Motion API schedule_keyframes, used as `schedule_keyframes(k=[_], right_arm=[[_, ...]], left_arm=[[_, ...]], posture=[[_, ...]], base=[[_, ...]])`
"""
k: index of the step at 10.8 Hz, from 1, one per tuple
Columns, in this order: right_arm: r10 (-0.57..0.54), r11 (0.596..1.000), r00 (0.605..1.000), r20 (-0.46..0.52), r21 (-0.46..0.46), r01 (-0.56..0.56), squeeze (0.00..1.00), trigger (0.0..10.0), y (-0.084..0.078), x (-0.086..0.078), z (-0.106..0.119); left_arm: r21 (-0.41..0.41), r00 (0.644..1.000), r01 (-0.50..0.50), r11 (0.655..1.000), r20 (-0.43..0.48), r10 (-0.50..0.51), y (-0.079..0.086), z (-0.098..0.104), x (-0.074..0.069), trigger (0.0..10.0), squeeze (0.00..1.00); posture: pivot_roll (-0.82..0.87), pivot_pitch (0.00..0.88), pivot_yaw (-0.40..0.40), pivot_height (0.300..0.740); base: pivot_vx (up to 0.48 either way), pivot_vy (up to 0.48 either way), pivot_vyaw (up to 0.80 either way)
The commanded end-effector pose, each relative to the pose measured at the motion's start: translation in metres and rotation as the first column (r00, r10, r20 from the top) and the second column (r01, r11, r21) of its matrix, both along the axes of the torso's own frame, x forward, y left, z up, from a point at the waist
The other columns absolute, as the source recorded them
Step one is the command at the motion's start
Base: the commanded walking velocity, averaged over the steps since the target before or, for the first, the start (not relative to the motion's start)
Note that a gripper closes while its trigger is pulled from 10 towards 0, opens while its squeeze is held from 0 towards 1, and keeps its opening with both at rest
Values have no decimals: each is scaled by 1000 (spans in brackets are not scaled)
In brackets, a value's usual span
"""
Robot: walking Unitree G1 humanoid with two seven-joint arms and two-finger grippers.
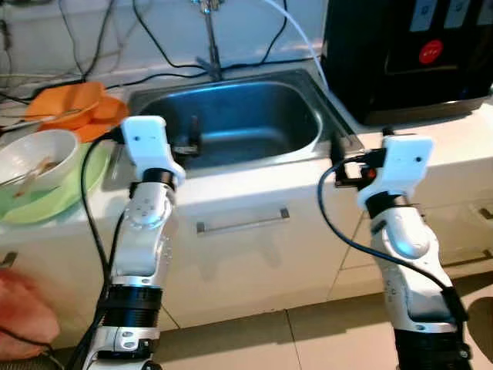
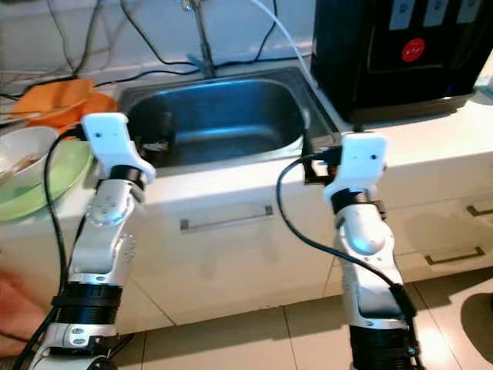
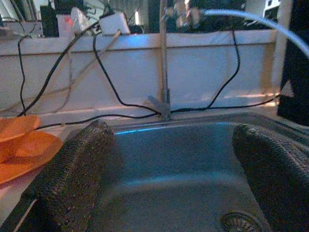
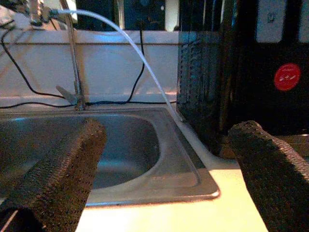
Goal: Kitchen organization
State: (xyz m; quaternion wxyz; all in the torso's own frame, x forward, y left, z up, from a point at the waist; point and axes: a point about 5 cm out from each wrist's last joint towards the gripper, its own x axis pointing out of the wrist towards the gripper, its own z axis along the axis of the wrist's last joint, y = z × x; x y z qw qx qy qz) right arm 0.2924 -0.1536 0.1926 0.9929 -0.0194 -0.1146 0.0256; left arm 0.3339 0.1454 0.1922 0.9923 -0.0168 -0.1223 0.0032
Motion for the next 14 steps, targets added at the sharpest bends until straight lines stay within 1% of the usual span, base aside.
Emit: schedule_keyframes(k=[1, 6, 11, 14], right_arm=[[22, 1000, 1000, 16, 1, -22, 0, 10000, 7, 1, 4], [23, 1000, 1000, 2, -7, -23, 0, 10000, 7, -1, -1], [26, 1000, 1000, -1, -14, -26, 0, 10000, 8, -1, -2], [44, 999, 999, 3, -17, -44, 0, 10000, 10, -3, -2]], left_arm=[[13, 1000, -13, 1000, 2, 13, 6, 1, 1, 10000, 0], [15, 1000, -23, 1000, -5, 23, 6, -1, -1, 10000, 0], [24, 1000, -25, 999, -14, 26, 6, -3, -1, 10000, 0], [31, 999, -38, 999, 1, 38, 7, -1, -2, 10000, 0]], posture=[[-3, 0, 106, 740], [-3, 0, 107, 740], [-4, 0, 104, 740], [-4, 3, 107, 740]], base=[[401, 0, 0], [0, 0, 0], [407, 0, 0], [421, 0, 0]])
